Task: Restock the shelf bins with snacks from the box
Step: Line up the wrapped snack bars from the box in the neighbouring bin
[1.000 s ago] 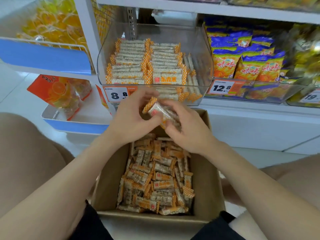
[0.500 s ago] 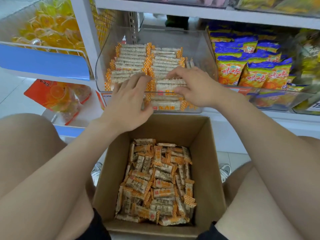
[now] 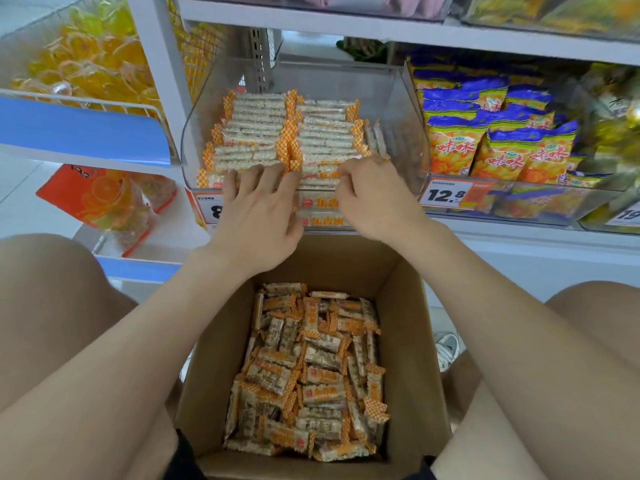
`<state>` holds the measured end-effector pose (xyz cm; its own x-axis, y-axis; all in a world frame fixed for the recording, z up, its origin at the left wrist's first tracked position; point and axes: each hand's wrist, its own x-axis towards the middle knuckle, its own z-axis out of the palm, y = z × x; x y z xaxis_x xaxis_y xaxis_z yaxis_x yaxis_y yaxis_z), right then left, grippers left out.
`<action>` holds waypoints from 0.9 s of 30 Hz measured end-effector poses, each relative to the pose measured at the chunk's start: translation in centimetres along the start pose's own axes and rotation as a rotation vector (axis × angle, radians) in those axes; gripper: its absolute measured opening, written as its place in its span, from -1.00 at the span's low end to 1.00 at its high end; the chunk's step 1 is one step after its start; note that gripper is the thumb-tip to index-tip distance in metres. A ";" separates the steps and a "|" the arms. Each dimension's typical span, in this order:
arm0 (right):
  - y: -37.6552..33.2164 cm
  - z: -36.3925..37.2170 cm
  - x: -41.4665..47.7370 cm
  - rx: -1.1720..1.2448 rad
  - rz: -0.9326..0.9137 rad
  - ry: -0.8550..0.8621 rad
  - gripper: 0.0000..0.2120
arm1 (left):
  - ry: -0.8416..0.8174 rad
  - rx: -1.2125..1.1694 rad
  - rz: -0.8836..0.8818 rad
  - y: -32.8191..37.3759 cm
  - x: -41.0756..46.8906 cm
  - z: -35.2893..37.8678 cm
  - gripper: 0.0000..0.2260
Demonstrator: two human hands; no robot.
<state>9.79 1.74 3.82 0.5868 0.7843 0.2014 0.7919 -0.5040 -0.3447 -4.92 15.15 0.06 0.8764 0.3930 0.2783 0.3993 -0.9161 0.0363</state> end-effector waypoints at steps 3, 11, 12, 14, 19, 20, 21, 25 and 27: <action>0.2 -0.6 -0.7 -0.024 0.028 0.043 -0.65 | 0.064 -0.057 0.009 -0.2 0.0 -0.1 -0.52; -2.3 0.6 -7.6 0.063 -0.084 -0.249 -0.75 | 0.160 -0.269 0.125 2.7 -4.1 0.6 -0.83; -2.0 1.8 -8.4 0.057 -0.049 -0.452 -0.74 | -0.001 -0.266 0.143 3.0 -4.8 1.8 -0.84; -0.8 4.8 -9.9 -0.016 0.008 -0.837 -0.74 | -0.377 -0.185 0.173 3.2 -6.3 5.0 -0.86; 3.2 14.2 -12.8 -0.043 0.205 -1.113 -0.66 | -0.981 -0.125 0.151 2.3 -9.7 12.5 -0.75; 3.9 15.6 -13.4 -0.025 0.242 -1.103 -0.65 | -1.031 -0.122 0.119 2.0 -10.5 14.0 -0.73; 4.6 16.9 -13.9 -0.016 0.271 -1.101 -0.66 | -1.074 -0.111 0.085 1.7 -11.3 15.4 -0.70; 6.2 20.9 -15.3 0.043 0.364 -1.126 -0.73 | -1.197 -0.089 0.011 0.6 -13.5 20.3 -0.53; 6.6 22.8 -15.8 0.074 0.402 -1.115 -0.68 | -1.203 -0.112 -0.009 0.5 -14.0 21.8 -0.41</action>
<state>1.88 -5.75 -22.50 0.2909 0.4753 -0.8304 0.5519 -0.7923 -0.2601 -11.14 10.93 -24.77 0.5877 0.1673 -0.7916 0.4336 -0.8912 0.1336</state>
